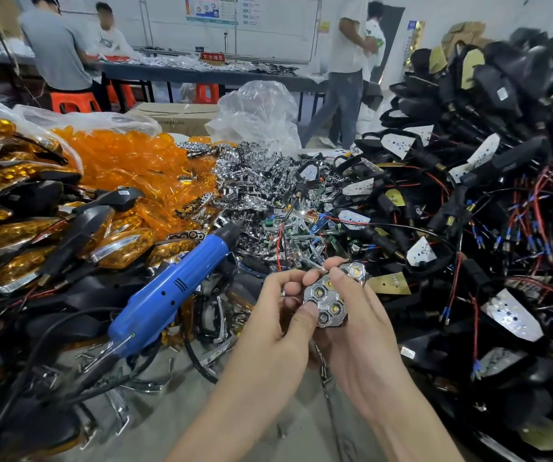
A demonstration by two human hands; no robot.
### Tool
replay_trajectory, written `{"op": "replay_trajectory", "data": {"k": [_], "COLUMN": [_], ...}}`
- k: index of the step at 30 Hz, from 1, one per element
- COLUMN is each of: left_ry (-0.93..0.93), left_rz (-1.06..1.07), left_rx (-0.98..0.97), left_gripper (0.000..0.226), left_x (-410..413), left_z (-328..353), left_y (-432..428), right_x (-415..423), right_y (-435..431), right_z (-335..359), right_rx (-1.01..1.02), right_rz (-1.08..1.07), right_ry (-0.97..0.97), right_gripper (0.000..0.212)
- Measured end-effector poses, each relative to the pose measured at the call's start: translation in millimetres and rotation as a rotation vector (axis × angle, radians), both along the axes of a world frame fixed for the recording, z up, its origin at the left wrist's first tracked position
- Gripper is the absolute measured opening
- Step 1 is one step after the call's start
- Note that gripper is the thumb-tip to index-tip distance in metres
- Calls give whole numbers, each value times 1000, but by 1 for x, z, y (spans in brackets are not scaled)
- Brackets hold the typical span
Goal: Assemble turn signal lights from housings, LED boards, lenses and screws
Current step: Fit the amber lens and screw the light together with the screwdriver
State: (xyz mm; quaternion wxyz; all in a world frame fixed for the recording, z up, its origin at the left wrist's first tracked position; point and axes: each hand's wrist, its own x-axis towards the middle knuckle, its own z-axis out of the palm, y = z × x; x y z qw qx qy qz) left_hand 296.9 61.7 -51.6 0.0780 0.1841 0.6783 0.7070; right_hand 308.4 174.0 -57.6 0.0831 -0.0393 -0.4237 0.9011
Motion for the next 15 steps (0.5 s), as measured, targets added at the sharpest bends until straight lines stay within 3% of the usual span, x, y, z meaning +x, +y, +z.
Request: {"op": "replay_trajectory", "data": {"k": [10, 15], "left_ry": [-48, -71], "left_rz": [29, -3], "left_rx": [29, 23], "left_gripper": [24, 24], "left_x": [-1, -3], "left_z": [-2, -3], "left_y": [0, 1], "right_x": [0, -4], "right_y": [-2, 1], "right_z": [-4, -6], "right_rx": [80, 122], "right_rz": [-50, -76], "right_ry": [-10, 4], "right_gripper": [23, 13]}}
